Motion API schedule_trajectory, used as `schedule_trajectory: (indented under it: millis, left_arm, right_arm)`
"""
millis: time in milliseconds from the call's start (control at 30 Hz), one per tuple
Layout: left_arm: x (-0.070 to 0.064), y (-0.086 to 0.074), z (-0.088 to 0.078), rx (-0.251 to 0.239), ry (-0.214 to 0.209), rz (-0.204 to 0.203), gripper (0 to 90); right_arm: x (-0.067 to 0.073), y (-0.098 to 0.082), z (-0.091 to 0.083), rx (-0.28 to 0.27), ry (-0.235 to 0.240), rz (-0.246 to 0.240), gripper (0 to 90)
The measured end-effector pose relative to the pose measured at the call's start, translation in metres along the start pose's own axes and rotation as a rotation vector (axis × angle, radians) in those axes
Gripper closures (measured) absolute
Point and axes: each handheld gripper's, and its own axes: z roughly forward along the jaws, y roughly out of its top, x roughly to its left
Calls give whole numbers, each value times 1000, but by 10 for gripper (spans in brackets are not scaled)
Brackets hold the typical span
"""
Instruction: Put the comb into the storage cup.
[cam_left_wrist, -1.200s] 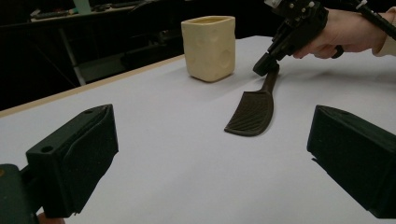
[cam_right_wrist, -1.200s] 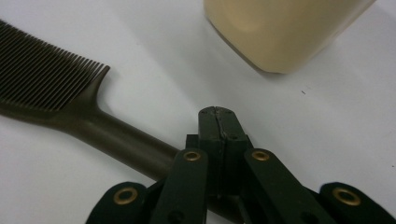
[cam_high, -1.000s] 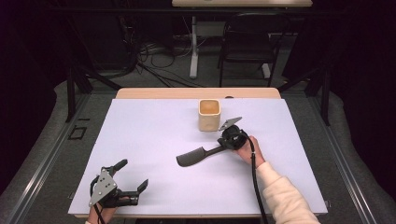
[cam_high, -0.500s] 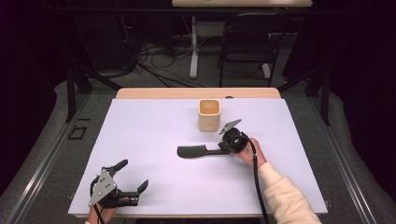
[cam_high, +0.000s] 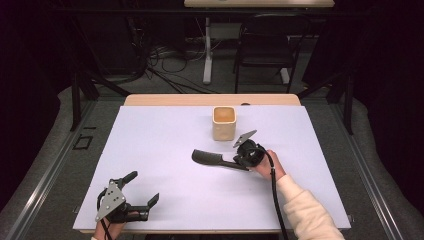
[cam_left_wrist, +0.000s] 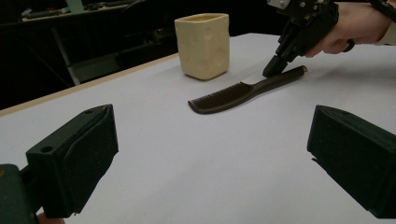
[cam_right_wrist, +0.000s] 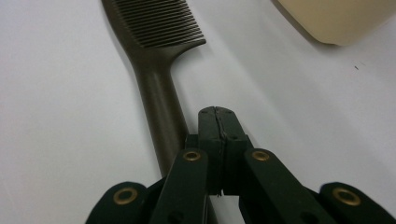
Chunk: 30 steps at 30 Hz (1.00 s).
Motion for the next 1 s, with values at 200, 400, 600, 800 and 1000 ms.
schedule_trajectory:
  millis: [200, 400, 600, 800, 1000]
  left_arm:
    - [0, 0, 0, -1, 1, 0, 18]
    - [0, 0, 0, 0, 0, 2, 18]
    - [0, 0, 0, 1, -1, 2, 18]
    - [0, 0, 0, 1, 0, 1, 18]
    - [0, 0, 0, 4, -2, 4, 18]
  right_arm:
    - [2, 0, 0, 11, 11, -4, 900]
    - [4, 1, -1, 25, 13, -5, 900]
    - [6, 1, 0, 28, 13, -4, 900]
    - [8, 2, 0, 39, 6, -8, 900]
    - [9, 2, -1, 47, 7, 14, 900]
